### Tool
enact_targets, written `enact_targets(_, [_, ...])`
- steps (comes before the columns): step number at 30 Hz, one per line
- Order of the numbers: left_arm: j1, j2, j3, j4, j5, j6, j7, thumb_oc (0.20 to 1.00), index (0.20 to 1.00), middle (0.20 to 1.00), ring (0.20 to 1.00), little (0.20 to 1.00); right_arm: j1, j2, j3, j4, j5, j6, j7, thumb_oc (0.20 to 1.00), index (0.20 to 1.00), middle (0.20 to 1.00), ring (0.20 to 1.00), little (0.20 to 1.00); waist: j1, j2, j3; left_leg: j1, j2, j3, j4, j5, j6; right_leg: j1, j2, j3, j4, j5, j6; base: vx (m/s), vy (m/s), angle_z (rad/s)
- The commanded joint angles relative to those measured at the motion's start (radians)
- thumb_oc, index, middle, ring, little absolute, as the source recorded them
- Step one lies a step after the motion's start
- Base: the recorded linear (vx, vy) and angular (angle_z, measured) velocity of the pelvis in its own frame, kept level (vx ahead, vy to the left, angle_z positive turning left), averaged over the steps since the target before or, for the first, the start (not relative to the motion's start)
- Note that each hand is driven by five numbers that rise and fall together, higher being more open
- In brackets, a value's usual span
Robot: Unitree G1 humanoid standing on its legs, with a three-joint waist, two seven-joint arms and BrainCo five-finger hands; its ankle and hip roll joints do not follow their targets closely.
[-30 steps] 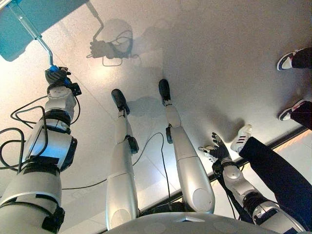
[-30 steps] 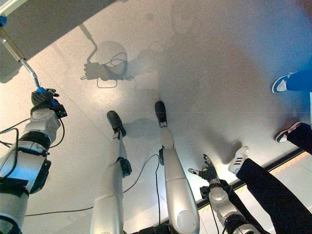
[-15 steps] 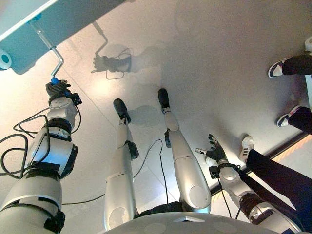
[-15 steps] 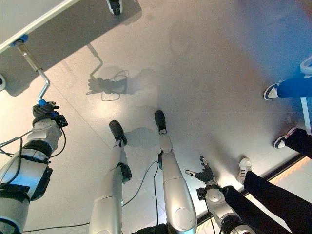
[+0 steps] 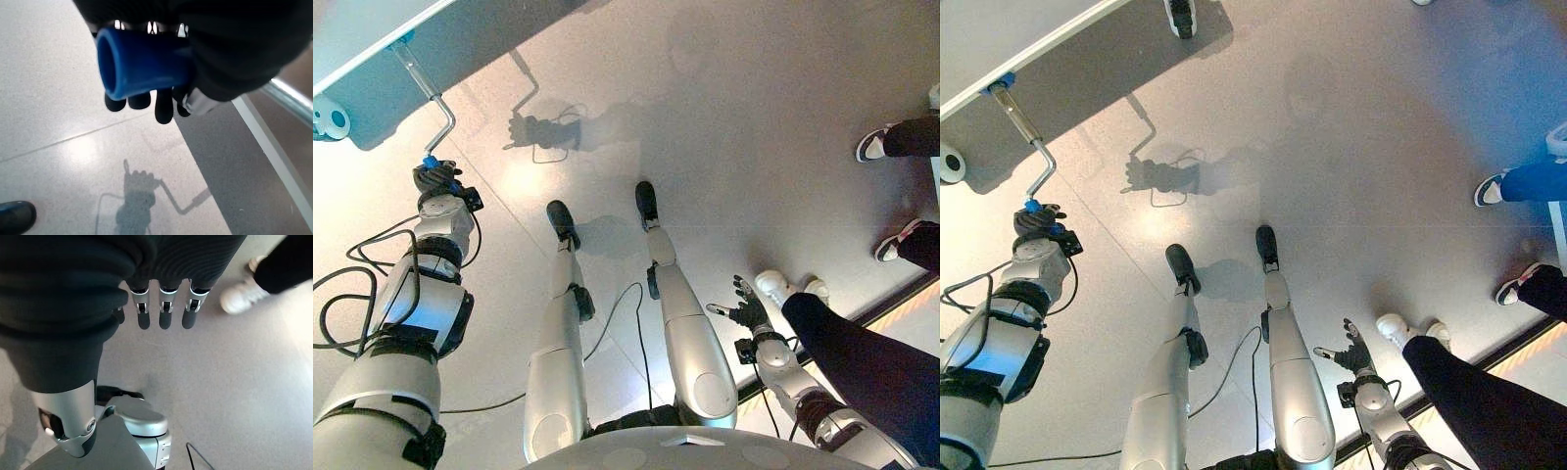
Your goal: Raise the hospital bed
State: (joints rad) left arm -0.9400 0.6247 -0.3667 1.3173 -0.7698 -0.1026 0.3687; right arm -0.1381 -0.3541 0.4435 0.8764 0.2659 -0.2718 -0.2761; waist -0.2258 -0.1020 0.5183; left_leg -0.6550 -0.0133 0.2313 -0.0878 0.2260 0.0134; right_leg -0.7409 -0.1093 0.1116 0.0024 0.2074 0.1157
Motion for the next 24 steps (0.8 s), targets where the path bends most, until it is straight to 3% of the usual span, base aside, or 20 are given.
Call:
enact_targets(1, [-0.285,-0.136,-0.055,-0.136,0.099,-0.143,-0.075,0.200,0.200,0.200,0.200,0.200,0.081,-0.095,0.012,-0.041,0.014,-0.009,-0.007,1.000,1.000,1.000,1.000,1.000,-0.065,0.047,0.002,0.106,0.038,0.002,0.000,-0.104,-0.071,-0.032,0.096,0.009,0.019,0.027,0.020,0.00,0.002,-0.11])
enact_targets(22, [-0.284,-0.109,-0.029,-0.075,0.139,-0.119,-0.055,0.200,0.200,0.200,0.200,0.200,0.126,-0.115,0.021,-0.115,0.018,-0.038,-0.035,1.000,1.000,1.000,1.000,1.000,-0.088,0.070,0.002,0.014,0.053,0.056,0.000,-0.099,-0.079,-0.181,0.132,0.057,0.050,0.025,0.021,0.02,-0.008,-0.10])
enact_targets(24, [-0.284,-0.117,-0.031,-0.078,0.137,-0.120,-0.056,0.200,0.200,0.200,0.200,0.200,0.134,-0.113,0.022,-0.119,0.017,-0.041,-0.040,1.000,1.000,1.000,1.000,1.000,-0.086,0.078,0.002,0.033,0.056,0.045,0.000,-0.133,-0.082,-0.165,0.137,0.060,0.049,-0.009,0.029,0.10,0.036,-0.25])
